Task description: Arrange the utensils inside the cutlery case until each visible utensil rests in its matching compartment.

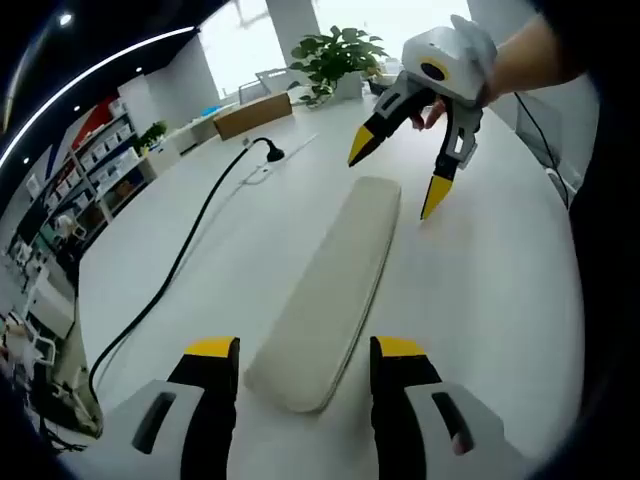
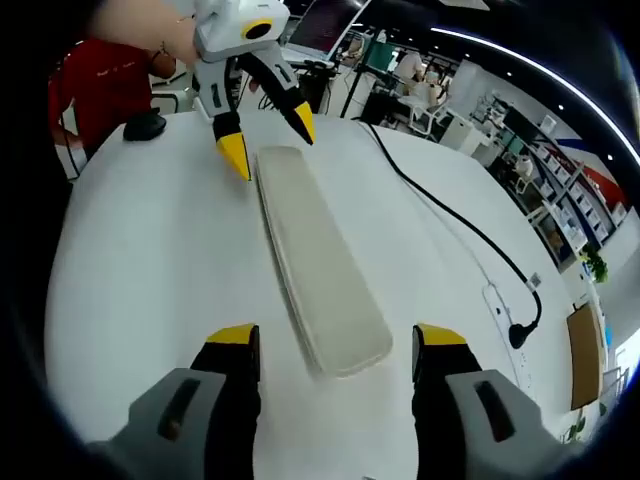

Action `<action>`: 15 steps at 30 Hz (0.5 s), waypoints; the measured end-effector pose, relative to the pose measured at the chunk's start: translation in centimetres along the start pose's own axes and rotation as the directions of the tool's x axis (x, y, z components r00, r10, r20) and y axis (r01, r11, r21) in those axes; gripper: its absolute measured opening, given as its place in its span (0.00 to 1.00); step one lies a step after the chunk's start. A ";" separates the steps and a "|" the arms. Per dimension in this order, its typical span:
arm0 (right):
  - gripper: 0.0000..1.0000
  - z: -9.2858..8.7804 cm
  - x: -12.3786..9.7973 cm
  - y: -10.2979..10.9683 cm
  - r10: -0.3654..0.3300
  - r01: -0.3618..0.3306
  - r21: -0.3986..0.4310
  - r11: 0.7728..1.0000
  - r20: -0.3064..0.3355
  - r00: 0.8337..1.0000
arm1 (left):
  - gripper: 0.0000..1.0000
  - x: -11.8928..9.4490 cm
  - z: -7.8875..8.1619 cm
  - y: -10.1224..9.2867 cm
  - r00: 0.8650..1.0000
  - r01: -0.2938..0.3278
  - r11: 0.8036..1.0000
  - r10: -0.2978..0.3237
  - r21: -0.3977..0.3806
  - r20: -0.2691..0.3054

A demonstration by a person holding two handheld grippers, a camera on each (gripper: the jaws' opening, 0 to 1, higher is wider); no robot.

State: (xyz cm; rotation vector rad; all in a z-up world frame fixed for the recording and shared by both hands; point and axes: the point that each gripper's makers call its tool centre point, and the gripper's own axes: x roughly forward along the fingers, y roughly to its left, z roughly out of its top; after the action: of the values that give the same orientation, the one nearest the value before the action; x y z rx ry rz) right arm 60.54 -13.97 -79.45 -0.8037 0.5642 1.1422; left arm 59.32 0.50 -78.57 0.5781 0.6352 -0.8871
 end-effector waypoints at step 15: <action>0.64 3.1 3.0 0.9 0.268 -0.268 0.007 0.963 -0.039 0.963 | 0.55 2.4 -1.7 -0.5 0.969 0.176 0.975 -0.147 0.138 -0.198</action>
State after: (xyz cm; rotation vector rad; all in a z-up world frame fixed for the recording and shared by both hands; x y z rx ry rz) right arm 60.68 -9.60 -80.13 -0.7649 0.7228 1.3758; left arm 59.60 0.15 -81.54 0.7635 0.7962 -1.0502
